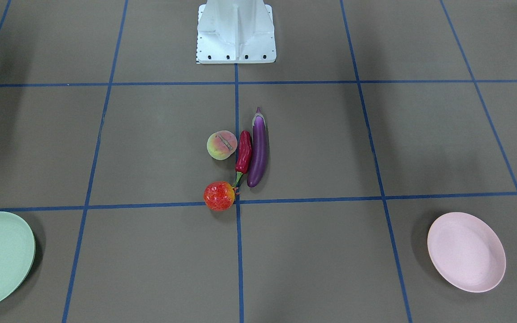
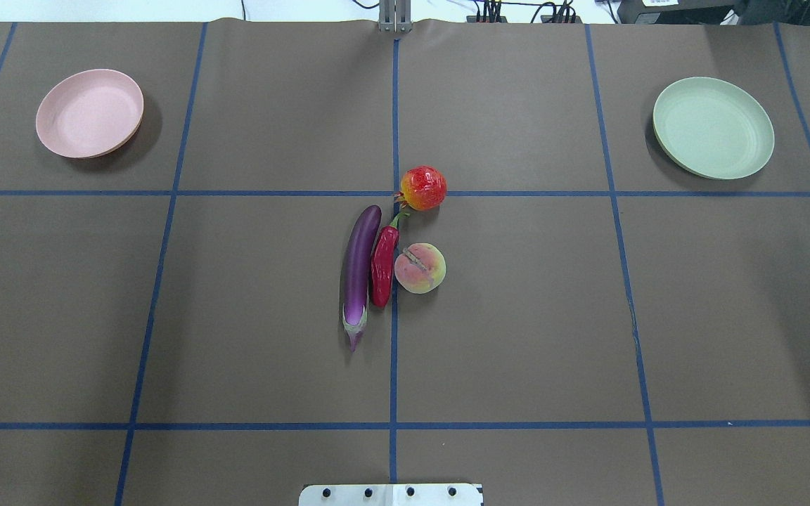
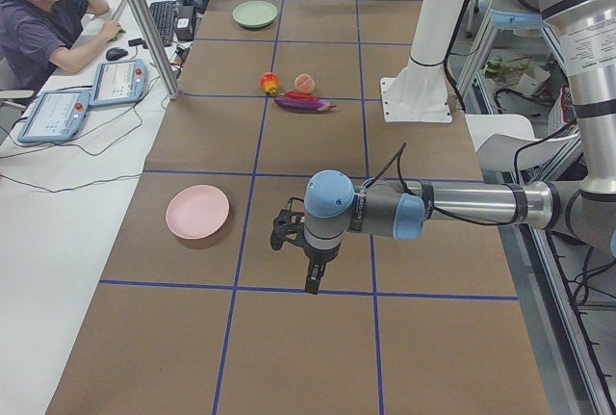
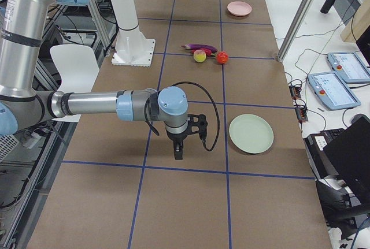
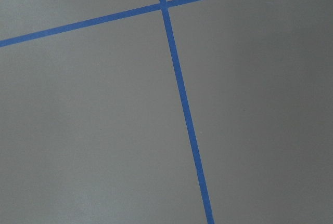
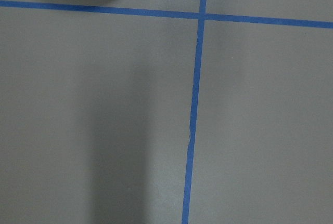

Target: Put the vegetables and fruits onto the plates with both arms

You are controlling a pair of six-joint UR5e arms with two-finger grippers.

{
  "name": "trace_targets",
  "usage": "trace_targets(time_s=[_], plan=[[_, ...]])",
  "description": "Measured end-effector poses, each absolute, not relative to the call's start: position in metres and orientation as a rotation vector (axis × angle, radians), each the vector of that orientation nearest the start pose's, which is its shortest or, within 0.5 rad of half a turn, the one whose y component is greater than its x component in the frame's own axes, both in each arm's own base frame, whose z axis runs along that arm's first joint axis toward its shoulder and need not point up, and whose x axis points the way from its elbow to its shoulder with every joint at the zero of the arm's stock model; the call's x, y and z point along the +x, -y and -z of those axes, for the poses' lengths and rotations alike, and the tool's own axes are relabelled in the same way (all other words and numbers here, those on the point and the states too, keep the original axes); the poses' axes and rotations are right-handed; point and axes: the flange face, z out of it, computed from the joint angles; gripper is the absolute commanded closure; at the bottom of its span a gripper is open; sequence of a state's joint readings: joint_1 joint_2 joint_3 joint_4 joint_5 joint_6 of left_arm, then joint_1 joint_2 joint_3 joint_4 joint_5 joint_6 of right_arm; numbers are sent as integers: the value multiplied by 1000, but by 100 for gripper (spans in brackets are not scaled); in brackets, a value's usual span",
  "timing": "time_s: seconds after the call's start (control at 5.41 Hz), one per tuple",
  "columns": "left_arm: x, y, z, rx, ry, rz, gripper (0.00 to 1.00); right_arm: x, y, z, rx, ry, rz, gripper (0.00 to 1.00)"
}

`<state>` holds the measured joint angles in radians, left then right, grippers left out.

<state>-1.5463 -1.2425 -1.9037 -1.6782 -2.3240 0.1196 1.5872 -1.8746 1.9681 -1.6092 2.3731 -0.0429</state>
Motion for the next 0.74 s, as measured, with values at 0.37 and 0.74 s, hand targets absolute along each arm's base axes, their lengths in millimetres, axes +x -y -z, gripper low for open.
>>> trace_targets(time_s=[0.37,0.74], plan=[[-56,363,-625,162,-745,-201,0,68,366,-595,78,800,49,0],[-56,366,-623,173,-745,-206,0,67,369,-590,126,798,73,0]])
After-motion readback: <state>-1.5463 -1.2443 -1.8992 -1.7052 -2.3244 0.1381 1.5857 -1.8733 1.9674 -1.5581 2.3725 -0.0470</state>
